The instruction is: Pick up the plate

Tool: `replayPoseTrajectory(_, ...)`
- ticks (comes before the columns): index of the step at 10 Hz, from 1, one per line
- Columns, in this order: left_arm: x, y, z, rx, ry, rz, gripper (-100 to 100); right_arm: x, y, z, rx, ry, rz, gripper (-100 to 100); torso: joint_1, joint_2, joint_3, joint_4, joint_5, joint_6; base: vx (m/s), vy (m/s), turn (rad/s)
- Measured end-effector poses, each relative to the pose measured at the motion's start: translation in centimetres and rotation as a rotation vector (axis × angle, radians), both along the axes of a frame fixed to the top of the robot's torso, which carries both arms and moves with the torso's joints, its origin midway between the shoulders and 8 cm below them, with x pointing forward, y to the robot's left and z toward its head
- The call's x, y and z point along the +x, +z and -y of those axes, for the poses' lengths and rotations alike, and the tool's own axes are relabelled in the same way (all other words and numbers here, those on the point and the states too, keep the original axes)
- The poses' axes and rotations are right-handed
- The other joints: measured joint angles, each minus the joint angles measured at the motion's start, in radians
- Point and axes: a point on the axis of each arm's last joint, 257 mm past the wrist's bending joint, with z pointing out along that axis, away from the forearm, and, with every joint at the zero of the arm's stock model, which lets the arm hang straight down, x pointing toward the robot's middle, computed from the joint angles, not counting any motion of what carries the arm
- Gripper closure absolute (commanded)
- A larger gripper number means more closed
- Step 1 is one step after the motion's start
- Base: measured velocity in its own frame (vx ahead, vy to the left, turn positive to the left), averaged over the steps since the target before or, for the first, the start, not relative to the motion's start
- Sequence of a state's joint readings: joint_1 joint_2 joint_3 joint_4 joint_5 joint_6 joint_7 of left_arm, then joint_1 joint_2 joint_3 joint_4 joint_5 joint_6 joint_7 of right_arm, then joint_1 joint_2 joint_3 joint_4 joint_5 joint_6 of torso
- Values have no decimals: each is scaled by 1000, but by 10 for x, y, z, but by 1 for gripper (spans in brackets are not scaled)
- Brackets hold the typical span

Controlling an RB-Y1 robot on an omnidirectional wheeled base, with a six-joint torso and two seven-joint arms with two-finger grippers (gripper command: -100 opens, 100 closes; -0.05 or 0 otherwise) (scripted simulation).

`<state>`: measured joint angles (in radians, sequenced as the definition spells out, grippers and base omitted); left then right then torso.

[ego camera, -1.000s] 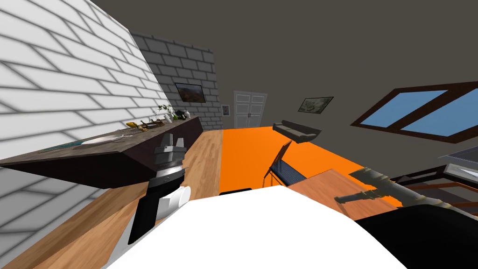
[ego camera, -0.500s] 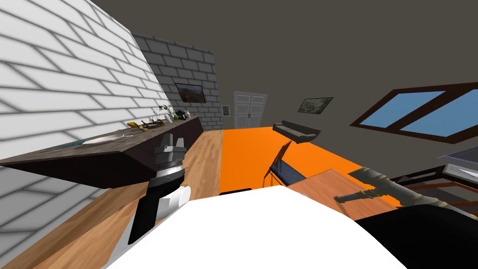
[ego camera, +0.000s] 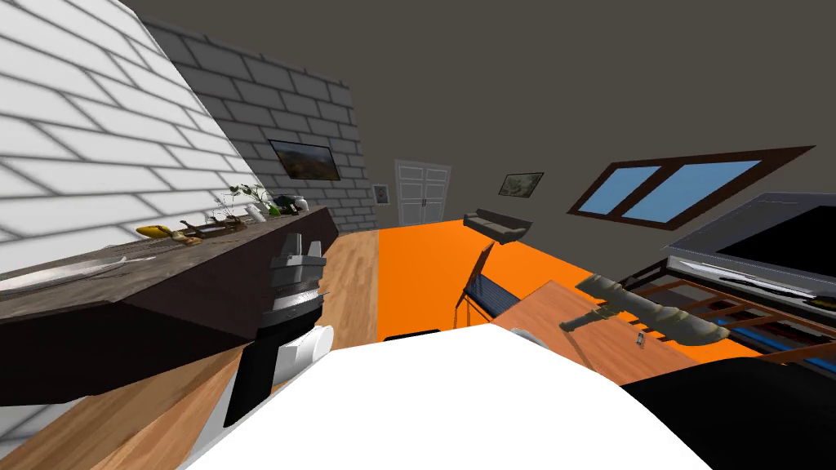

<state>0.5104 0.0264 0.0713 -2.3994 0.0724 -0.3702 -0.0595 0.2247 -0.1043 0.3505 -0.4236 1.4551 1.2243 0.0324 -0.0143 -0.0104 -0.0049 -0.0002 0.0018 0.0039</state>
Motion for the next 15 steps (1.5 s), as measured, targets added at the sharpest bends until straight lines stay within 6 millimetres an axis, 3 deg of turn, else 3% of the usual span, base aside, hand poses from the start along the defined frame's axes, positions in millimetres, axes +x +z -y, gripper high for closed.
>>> replayPoseTrajectory(15,0,0,0,0,0,0,0,57,3,-24,-3,411,-3,100,-1,0,0,1,-9,-3,78,14,-257)
